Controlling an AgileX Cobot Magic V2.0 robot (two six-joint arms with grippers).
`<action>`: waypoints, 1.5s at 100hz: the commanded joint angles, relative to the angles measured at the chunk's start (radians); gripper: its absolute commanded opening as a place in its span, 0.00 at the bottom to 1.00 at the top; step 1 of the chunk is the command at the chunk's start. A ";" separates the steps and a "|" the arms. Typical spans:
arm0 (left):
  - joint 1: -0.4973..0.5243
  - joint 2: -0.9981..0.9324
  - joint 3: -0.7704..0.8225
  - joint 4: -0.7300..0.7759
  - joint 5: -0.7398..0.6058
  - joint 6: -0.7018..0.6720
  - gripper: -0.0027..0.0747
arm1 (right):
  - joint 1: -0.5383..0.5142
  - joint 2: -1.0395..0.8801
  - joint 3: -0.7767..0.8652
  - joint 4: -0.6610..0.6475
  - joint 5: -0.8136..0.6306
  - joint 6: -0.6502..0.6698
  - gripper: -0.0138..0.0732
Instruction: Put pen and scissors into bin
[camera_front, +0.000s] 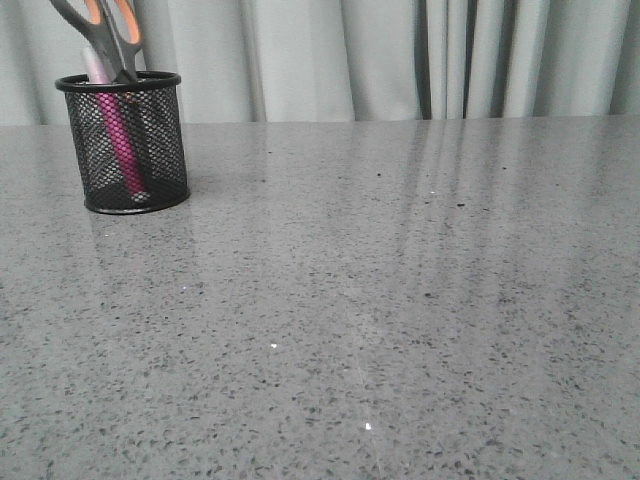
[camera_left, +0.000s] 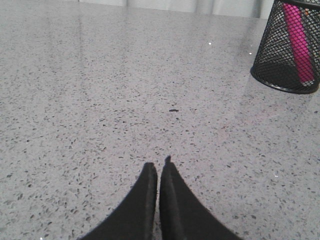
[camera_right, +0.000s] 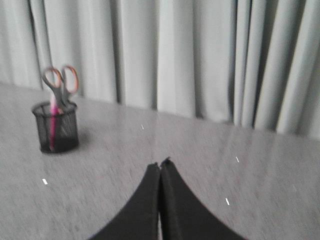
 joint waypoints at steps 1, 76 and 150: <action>0.002 -0.032 0.043 -0.004 -0.040 -0.009 0.01 | 0.001 0.014 -0.019 -0.033 0.042 -0.008 0.08; 0.002 -0.032 0.043 -0.004 -0.040 -0.009 0.01 | -0.588 -0.010 0.500 0.501 -0.437 -0.496 0.08; 0.002 -0.032 0.043 -0.004 -0.040 -0.009 0.01 | -0.600 -0.048 0.500 0.493 -0.294 -0.496 0.08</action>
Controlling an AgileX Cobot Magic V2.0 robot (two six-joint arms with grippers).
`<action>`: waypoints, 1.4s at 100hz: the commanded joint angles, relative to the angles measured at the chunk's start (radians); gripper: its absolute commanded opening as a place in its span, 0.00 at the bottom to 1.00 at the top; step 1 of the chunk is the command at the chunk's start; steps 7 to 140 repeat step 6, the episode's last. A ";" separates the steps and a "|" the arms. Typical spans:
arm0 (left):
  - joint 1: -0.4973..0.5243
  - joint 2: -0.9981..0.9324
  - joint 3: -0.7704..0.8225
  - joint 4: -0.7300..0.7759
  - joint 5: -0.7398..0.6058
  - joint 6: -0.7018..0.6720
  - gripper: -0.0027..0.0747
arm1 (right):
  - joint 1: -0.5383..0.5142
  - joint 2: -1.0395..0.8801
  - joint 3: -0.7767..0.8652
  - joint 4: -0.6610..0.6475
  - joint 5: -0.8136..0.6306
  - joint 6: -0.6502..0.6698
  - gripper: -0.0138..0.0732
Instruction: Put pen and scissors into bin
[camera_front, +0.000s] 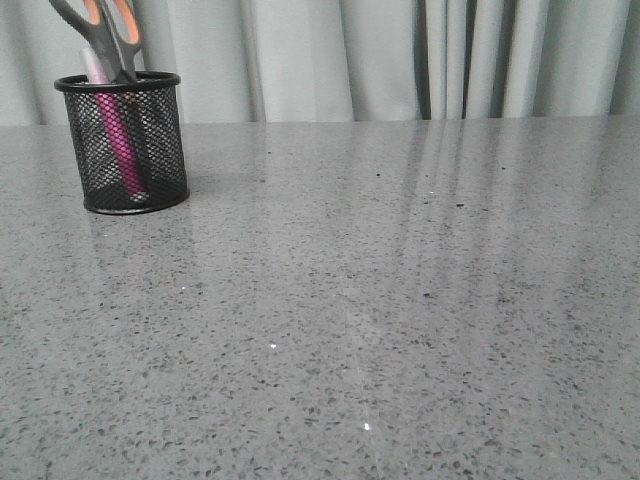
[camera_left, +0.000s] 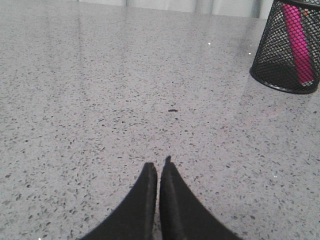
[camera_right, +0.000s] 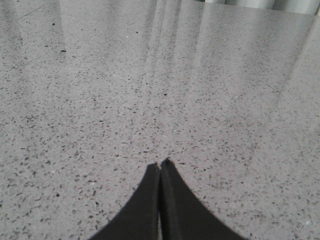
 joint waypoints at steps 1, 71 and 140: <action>0.002 -0.032 0.043 -0.004 -0.040 -0.006 0.01 | -0.008 -0.021 0.015 -0.004 -0.036 -0.011 0.08; 0.002 -0.032 0.043 -0.004 -0.040 -0.006 0.01 | -0.008 -0.021 0.015 -0.004 -0.036 -0.011 0.08; 0.002 -0.032 0.043 -0.004 -0.040 -0.006 0.01 | -0.008 -0.021 0.015 -0.004 -0.036 -0.011 0.08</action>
